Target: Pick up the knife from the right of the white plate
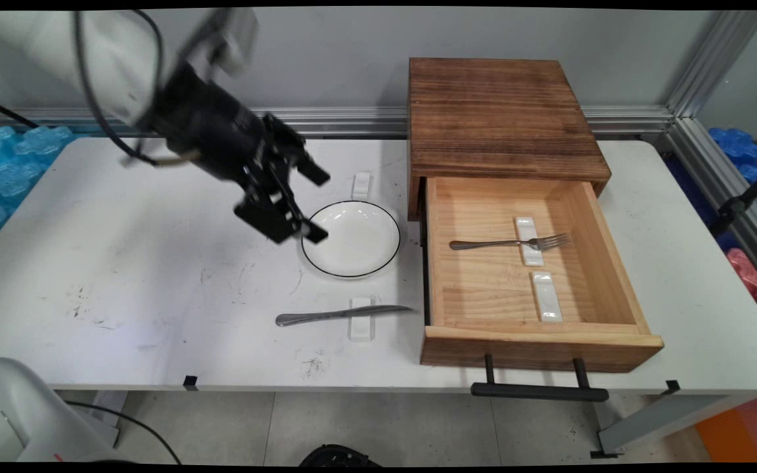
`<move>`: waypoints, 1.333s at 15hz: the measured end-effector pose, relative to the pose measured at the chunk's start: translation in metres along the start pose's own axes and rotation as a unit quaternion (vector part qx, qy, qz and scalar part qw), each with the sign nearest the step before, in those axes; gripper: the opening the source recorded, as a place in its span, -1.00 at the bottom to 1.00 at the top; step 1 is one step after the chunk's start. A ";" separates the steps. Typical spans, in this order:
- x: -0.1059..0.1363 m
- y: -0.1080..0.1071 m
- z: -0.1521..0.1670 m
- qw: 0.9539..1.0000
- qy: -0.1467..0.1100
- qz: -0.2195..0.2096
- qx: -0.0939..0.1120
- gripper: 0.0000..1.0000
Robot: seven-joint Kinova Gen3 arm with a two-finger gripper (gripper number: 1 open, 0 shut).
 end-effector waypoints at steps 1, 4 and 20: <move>0.000 0.001 0.007 1.000 -0.011 0.002 0.001 1.00; -0.004 0.004 0.041 0.998 -0.066 0.007 0.007 1.00; -0.023 0.011 0.164 0.972 -0.234 0.009 0.010 1.00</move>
